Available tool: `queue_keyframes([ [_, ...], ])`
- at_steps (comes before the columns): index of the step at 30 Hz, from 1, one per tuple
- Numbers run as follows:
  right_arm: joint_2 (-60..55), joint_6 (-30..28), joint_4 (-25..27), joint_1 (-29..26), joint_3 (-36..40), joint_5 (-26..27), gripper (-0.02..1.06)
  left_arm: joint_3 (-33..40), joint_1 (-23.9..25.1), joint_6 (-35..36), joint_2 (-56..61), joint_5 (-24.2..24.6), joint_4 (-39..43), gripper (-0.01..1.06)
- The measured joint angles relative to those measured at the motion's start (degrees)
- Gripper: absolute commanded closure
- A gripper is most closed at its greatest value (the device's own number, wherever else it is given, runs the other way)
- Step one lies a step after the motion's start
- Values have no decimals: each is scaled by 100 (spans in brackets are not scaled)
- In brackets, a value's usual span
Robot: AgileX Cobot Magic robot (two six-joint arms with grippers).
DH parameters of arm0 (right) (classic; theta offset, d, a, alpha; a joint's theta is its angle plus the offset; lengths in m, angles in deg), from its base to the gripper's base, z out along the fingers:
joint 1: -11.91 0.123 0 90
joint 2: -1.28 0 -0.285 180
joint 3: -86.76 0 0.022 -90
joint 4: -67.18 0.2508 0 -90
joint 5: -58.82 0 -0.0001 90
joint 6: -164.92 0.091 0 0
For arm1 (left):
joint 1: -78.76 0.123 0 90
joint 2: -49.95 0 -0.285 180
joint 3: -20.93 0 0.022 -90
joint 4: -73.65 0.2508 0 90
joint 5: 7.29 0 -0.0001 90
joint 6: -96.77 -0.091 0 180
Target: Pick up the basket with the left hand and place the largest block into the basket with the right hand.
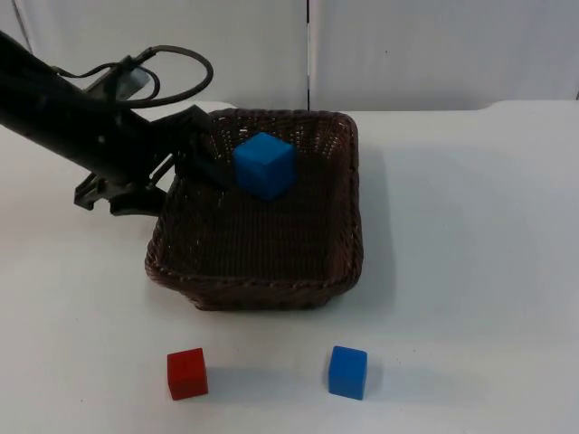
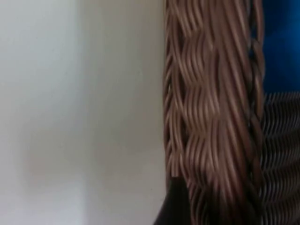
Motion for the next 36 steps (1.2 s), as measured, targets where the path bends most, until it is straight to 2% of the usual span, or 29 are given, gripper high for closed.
queue_keyframes([
  [13, 0, 0, 0, 0, 0, 0, 26, 0, 253, 0, 141, -232, 374, 36],
  [20, 0, 0, -11, 0, 0, 13, 26, 25, 406, 34, 621, -330, 696, 36],
  [29, 0, 0, -44, 0, 0, 67, 26, 572, 406, 34, 1362, -423, 835, 36],
  [36, 214, 58, -11, 0, 18, 38, 26, 1385, 406, 34, 2148, -567, 842, 36],
])
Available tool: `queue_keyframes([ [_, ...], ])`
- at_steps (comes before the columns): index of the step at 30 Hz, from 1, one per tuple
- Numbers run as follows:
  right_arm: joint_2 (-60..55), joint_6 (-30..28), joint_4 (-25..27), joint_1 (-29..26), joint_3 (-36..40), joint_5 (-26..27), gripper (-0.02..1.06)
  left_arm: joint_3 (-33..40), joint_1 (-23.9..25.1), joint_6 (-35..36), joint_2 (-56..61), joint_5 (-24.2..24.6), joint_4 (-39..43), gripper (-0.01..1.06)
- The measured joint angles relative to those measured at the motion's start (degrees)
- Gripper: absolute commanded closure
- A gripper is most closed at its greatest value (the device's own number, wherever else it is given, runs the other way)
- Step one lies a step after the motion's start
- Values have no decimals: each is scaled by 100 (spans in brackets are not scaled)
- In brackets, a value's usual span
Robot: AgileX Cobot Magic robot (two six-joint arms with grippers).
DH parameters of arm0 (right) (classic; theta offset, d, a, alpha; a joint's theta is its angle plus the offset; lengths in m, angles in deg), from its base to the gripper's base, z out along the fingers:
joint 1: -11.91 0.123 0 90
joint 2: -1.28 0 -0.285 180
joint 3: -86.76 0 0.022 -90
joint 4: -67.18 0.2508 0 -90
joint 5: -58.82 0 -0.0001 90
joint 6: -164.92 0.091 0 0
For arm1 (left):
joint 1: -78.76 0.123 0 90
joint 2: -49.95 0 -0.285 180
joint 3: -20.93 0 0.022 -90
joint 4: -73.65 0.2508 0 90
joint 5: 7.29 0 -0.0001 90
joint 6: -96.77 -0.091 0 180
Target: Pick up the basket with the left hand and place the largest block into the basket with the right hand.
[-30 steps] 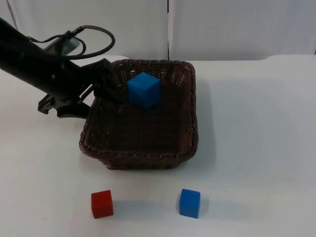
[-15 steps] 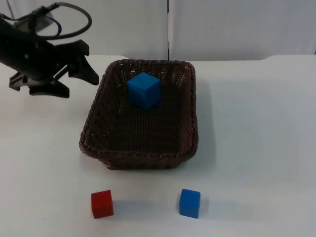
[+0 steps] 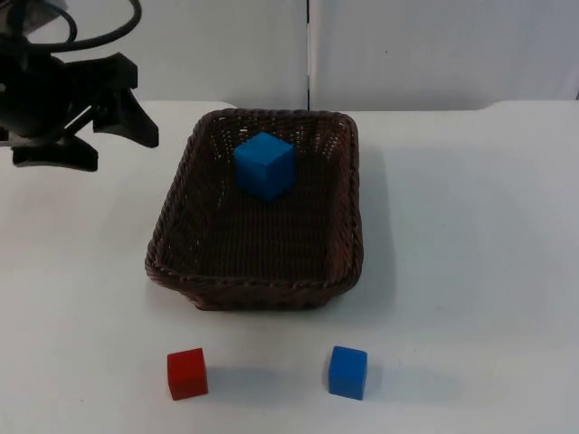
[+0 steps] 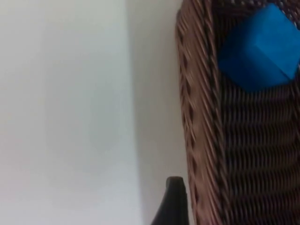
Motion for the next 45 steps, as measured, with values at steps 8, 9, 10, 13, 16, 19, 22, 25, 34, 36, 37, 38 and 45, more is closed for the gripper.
queue_keyframes([
  [8, 564, 12, -33, 0, 70, -188, 26, 754, 0, -111, 1130, -80, -12, 36],
  [9, 633, 12, -33, 0, 163, -188, 26, 835, 0, -122, 1312, -80, -12, 36],
  [10, 633, 12, -33, 0, 163, -188, 26, 835, 0, -122, 1312, -80, -12, 36],
  [13, 889, 23, -33, 0, 577, -142, 26, 1106, 0, -162, 1854, -80, -12, 36],
  [16, 1063, 23, -33, 0, 840, -118, 26, 1255, 0, -234, 2222, -80, -12, 36],
  [19, 1391, 23, -33, 0, 1286, -54, 26, 1403, 0, -339, 2750, -30, -12, 36],
  [22, 1654, 23, -33, 0, 1528, 4, 26, 1413, 0, -397, 3063, 116, -1, 36],
  [25, 2067, 23, -33, 0, 1871, 28, 26, 1413, 0, -577, 3449, 411, -1, 36],
  [34, 3406, 165, 0, 0, 2694, -103, 26, 1413, 0, -829, 4315, 872, 103, 36],
  [36, 3563, 202, 0, 0, 2795, -160, 26, 1413, 0, -829, 4430, 876, 104, 36],
  [37, 3744, 229, 0, 0, 2889, -234, 26, 1413, 0, -841, 4526, 886, 115, 36],
  [38, 3919, 274, 0, 0, 3002, -320, 26, 1413, 0, -841, 4642, 897, 115, 36],
  [45, 4846, 504, 10, 0, 3600, -687, 26, 1413, 0, -841, 5281, 1066, 156, 36],
])
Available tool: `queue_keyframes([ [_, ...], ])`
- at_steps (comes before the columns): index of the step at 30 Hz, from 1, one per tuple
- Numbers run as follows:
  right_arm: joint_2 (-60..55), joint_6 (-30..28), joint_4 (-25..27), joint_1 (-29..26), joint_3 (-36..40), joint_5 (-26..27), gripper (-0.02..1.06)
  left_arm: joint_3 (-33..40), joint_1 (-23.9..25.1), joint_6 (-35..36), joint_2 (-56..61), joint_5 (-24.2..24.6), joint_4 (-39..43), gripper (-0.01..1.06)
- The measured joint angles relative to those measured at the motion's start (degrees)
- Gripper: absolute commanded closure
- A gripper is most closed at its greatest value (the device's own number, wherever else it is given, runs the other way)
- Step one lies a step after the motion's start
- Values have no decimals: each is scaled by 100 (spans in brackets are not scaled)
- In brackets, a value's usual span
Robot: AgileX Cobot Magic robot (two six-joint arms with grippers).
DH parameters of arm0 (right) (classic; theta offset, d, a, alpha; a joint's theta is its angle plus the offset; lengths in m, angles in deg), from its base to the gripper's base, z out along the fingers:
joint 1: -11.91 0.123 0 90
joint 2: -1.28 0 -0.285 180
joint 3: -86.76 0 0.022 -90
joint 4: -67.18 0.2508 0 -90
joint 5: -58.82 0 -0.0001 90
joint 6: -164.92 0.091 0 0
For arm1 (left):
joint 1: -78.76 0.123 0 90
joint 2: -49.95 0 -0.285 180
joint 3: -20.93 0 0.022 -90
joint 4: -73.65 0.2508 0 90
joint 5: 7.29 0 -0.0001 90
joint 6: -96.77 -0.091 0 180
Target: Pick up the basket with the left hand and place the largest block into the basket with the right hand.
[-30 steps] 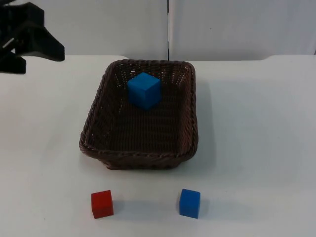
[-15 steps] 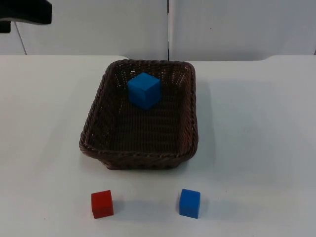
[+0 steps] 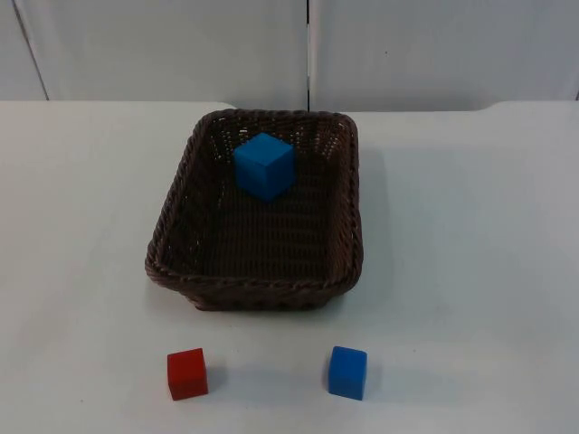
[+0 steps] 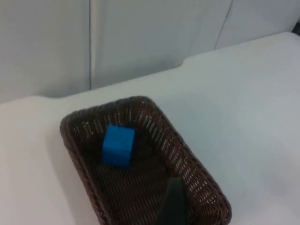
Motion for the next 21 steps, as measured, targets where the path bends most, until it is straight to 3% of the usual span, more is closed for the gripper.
queue_keyframes([
  [8, 751, 99, 0, 0, 198, -516, 26, 0, 0, 347, 646, 175, 455, 36],
  [14, 1255, 142, 0, 0, 198, -1056, 26, 0, 0, 1412, 1421, 272, 1723, 36],
  [21, 1468, 142, -11, 0, 234, -1404, 26, 98, 0, 2176, 2123, 461, 2508, 36],
])
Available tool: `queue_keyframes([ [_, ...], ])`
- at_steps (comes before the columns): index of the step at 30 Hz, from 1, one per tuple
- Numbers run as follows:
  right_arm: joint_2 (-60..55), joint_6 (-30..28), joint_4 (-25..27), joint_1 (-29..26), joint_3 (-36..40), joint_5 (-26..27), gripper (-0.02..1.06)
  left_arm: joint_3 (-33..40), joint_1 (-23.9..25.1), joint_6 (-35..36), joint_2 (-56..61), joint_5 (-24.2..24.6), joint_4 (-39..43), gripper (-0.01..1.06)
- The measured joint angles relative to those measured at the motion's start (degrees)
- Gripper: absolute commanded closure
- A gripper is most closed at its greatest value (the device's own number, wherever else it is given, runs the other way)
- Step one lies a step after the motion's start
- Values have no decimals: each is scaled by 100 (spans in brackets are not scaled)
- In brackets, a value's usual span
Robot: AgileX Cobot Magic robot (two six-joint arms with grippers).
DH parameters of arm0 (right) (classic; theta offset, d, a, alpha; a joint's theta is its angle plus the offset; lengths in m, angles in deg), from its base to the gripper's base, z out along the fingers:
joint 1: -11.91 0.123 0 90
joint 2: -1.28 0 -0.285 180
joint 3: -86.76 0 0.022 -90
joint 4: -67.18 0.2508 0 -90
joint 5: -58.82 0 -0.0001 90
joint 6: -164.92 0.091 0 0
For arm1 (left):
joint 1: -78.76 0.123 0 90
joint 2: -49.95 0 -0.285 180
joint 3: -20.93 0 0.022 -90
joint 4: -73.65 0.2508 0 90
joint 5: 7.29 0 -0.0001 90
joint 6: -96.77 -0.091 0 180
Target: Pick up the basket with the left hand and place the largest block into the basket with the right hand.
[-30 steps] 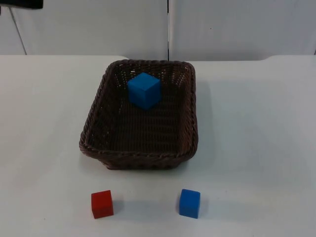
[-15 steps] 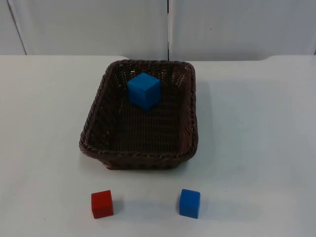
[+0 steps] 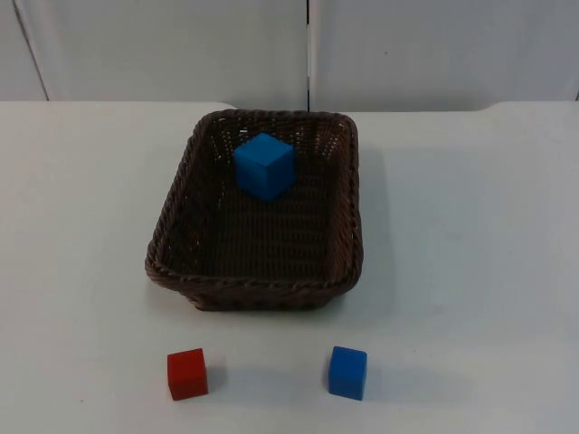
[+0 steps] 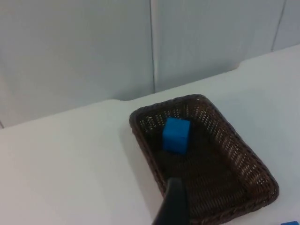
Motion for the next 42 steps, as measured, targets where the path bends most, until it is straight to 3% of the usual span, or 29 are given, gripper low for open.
queue_keyframes([
  [9, 658, 0, 10, 0, 298, -50, 26, 878, 0, 905, 1455, 162, 803, 36],
  [18, 689, 0, 10, 0, 298, -227, 26, 958, 0, 1963, 2664, 900, 2181, 36],
  [27, 689, 0, -33, 0, 312, -761, 26, 1457, 0, 2242, 2791, 1368, 2479, 36],
  [42, 689, 0, -33, 0, 403, -799, 26, 1498, 0, 2397, 2791, 1395, 2614, 36],
])
